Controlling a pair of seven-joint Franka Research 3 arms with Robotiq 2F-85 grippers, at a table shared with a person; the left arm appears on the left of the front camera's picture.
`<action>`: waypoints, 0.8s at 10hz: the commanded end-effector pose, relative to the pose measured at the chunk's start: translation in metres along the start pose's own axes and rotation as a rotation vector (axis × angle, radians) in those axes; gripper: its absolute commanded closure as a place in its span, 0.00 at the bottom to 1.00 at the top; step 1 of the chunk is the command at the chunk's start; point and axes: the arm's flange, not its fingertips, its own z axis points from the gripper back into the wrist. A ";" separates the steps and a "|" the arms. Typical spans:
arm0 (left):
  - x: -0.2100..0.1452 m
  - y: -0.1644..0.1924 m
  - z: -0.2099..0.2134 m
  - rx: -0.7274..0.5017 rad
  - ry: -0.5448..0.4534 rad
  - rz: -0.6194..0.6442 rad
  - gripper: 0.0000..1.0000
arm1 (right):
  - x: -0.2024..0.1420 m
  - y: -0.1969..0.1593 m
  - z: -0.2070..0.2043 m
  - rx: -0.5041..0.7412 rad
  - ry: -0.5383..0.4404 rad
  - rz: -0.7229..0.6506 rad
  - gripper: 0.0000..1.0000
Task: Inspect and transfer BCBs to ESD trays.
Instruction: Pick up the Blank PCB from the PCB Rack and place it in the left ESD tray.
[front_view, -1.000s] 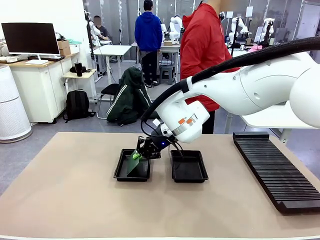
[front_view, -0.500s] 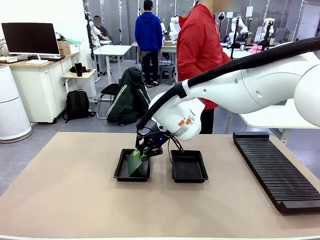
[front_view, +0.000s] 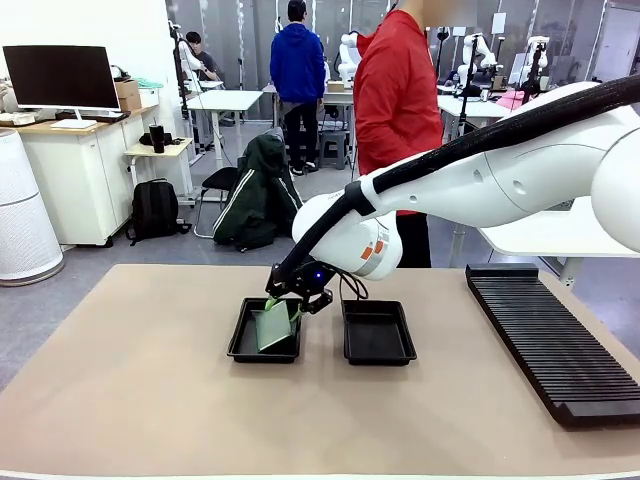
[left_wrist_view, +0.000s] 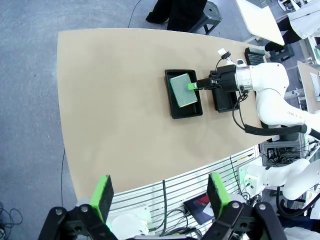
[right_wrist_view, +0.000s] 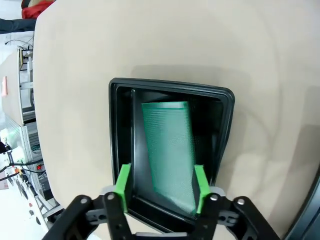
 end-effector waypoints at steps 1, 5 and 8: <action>-0.001 0.001 -0.002 0.000 0.001 0.002 0.00 | -0.016 0.004 0.014 -0.037 -0.040 -0.004 0.19; -0.001 0.001 -0.002 0.000 0.001 0.002 0.00 | -0.041 0.007 0.049 -0.108 -0.056 0.012 0.00; -0.001 0.001 -0.002 0.000 0.001 0.002 0.00 | -0.037 0.005 0.060 -0.110 -0.065 0.022 0.00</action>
